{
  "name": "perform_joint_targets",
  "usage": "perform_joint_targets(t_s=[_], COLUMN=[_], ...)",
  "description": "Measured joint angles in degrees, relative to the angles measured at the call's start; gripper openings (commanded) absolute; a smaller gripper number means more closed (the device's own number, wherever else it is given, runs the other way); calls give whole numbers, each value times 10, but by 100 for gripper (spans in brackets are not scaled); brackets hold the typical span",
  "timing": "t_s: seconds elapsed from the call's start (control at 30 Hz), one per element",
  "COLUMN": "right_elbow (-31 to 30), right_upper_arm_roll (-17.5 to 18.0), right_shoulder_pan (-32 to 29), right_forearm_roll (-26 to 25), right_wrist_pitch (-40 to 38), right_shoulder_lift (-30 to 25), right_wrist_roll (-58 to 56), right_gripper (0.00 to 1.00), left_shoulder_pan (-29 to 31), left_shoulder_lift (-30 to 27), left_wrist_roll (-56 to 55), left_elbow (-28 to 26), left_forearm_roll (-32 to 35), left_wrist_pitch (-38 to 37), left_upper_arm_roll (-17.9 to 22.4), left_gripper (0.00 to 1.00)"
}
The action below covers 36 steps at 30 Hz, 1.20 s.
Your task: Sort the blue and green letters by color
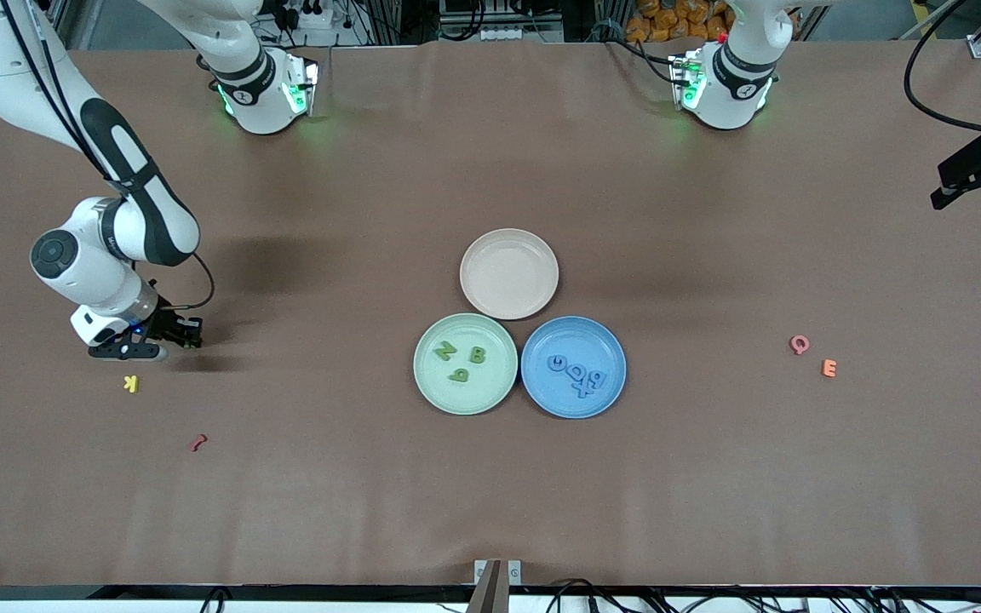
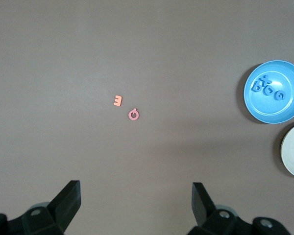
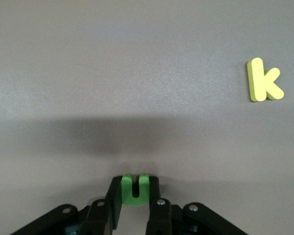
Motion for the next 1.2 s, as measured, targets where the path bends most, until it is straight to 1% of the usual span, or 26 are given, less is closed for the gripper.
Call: perform_joint_targets(t_s=[0.23,0.5,0.73,0.93,1.2], right_elbow=[9,53,84,108,139], right_upper_arm_roll=[28,78,120,150,182], right_shoulder_pan=[1,4,21,44,105], right_forearm_roll=[0,0,0,0,0], right_wrist_pitch=[-9,-119,-170,-195,-198], right_shoulder_lift=[-3,-28,-44,-46,-46], right_wrist_roll=[64,173,283,389,553], right_gripper=[0,0,0,0,0], left_shoulder_pan=[0,0,0,0,0], left_shoulder_lift=[0,0,1,1,1], left_wrist_roll=[0,0,0,0,0], left_elbow=[2,2,2,4,6], left_forearm_roll=[0,0,0,0,0], left_wrist_pitch=[-9,-10,-11,-11,-11], left_upper_arm_roll=[-6,-8,-8,-8,-8], left_gripper=[100,100,100,100,100])
